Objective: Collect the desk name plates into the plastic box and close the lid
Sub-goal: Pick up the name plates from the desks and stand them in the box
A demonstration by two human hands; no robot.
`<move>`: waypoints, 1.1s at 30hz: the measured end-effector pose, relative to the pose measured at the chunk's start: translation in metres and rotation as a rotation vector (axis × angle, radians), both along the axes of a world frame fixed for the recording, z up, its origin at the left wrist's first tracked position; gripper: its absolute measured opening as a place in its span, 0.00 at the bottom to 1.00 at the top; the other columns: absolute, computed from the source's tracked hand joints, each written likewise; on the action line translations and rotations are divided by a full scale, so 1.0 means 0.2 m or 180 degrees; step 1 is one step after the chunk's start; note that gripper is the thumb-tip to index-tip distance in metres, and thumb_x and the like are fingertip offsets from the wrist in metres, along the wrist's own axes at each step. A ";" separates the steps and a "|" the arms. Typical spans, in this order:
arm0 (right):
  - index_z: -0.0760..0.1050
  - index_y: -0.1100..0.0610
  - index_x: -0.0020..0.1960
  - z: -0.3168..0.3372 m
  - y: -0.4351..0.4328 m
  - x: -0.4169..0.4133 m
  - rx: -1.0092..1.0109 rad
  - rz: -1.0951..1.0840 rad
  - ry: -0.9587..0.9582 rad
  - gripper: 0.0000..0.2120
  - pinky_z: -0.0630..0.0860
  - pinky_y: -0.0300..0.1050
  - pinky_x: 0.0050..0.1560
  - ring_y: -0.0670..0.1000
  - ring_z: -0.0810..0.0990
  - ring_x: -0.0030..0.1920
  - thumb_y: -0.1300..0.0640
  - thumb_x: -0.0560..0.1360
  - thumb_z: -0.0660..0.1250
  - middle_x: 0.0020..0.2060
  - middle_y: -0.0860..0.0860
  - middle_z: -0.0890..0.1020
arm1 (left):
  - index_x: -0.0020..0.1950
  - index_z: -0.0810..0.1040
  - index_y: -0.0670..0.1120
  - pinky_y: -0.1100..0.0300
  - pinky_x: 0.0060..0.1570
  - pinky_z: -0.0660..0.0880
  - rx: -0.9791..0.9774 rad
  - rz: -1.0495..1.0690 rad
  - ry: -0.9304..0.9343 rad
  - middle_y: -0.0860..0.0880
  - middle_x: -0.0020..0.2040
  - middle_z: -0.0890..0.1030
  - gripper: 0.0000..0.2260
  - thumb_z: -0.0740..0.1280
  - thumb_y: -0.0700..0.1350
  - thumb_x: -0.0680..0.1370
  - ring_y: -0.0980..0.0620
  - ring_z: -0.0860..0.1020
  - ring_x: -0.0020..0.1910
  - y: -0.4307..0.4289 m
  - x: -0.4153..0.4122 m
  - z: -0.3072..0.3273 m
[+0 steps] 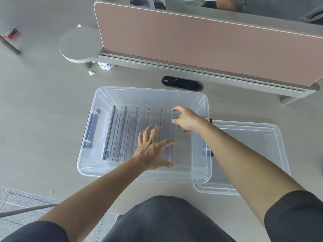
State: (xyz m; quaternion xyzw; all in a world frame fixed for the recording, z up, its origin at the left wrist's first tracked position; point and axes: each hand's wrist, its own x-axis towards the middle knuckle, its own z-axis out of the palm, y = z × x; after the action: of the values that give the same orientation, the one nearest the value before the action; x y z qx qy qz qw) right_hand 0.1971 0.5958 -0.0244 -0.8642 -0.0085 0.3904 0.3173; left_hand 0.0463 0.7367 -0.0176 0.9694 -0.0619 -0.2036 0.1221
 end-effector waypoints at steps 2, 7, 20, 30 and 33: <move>0.67 0.44 0.69 0.00 0.01 -0.01 0.0000 -0.0008 0.0018 0.21 0.83 0.52 0.45 0.57 0.82 0.53 0.54 0.78 0.67 0.53 0.56 0.81 | 0.67 0.62 0.70 0.37 0.72 0.44 -0.0024 -0.0015 0.0005 0.46 0.76 0.45 0.34 0.67 0.73 0.64 0.37 0.40 0.75 0.01 -0.01 0.00; 0.67 0.43 0.68 0.00 0.00 -0.03 -0.0001 -0.0036 0.0050 0.21 0.84 0.54 0.47 0.57 0.82 0.53 0.53 0.78 0.67 0.54 0.56 0.81 | 0.67 0.63 0.69 0.36 0.72 0.45 -0.0062 -0.0032 0.0073 0.46 0.76 0.45 0.33 0.68 0.72 0.64 0.37 0.39 0.74 0.01 -0.02 0.00; 0.68 0.43 0.68 -0.01 -0.01 -0.04 0.0158 -0.0055 0.0024 0.20 0.83 0.55 0.50 0.61 0.81 0.57 0.54 0.78 0.67 0.59 0.61 0.80 | 0.67 0.62 0.70 0.36 0.71 0.47 -0.0092 0.0027 0.0087 0.47 0.77 0.45 0.34 0.68 0.72 0.63 0.37 0.42 0.75 0.01 -0.03 -0.01; 0.67 0.43 0.68 -0.01 -0.01 -0.04 0.0195 -0.0088 0.0055 0.20 0.81 0.57 0.51 0.62 0.81 0.58 0.55 0.79 0.66 0.59 0.61 0.80 | 0.70 0.54 0.71 0.36 0.72 0.44 0.0068 -0.0225 0.0201 0.46 0.77 0.38 0.44 0.75 0.67 0.61 0.36 0.37 0.75 0.04 -0.02 -0.02; 0.67 0.43 0.69 -0.01 -0.01 -0.04 0.0193 -0.0081 0.0049 0.21 0.82 0.55 0.51 0.61 0.81 0.58 0.56 0.79 0.66 0.59 0.60 0.80 | 0.71 0.53 0.71 0.36 0.72 0.43 0.0037 -0.0295 0.0216 0.47 0.77 0.36 0.44 0.76 0.65 0.61 0.37 0.36 0.75 0.05 -0.01 -0.02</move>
State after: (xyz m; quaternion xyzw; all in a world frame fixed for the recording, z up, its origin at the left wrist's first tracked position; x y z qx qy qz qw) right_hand 0.1898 0.5934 -0.0263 -0.8512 -0.0069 0.3926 0.3483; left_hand 0.0436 0.7463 -0.0216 0.9587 -0.1014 -0.2422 0.1089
